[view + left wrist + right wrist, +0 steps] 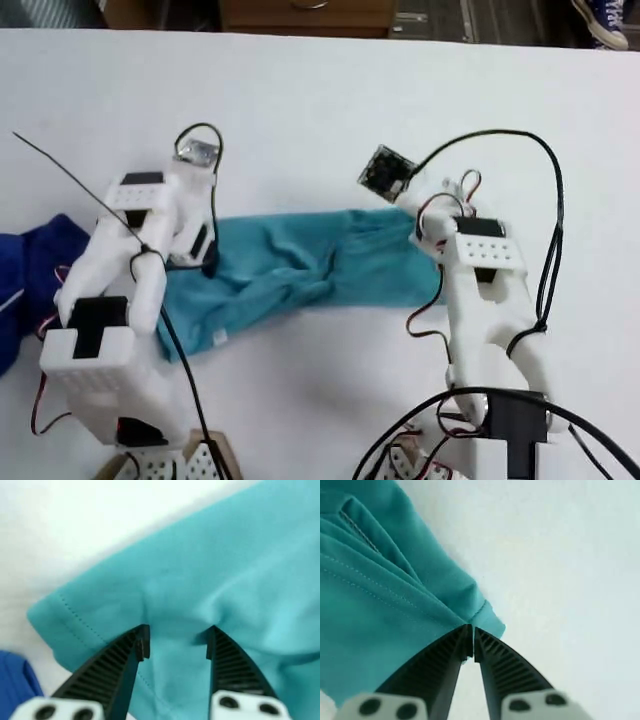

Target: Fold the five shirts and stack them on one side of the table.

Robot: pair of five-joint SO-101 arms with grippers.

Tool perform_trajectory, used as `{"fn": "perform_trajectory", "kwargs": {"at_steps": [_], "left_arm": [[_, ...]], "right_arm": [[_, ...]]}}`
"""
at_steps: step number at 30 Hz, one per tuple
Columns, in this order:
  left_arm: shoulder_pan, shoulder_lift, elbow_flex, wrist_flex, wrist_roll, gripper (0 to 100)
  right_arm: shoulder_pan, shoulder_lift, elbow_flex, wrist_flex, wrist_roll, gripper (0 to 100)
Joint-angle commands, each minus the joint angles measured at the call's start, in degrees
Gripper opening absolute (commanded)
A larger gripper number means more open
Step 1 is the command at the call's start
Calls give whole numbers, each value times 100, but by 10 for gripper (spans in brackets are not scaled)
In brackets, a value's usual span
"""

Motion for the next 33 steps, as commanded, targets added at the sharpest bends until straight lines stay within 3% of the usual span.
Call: {"fn": "perform_trajectory", "kwargs": {"at_steps": [1,9,16,24,33], "left_arm": [[-44,-114,-189,132,0,207],[132,-1116,-1200,1266,0,207],[1020,-1486,-1719,2664,35,207],[1749,-1459,-541,2251,281,207],[1433,-1459,875,1213,-53,207]], "right_arm": [[-259,4,-281,752,-211,19],[-813,4,-273,1886,-246,19],[-752,57,-237,2009,-246,19],[-708,66,-105,2009,-229,19],[-347,57,141,2018,-193,19]]}}
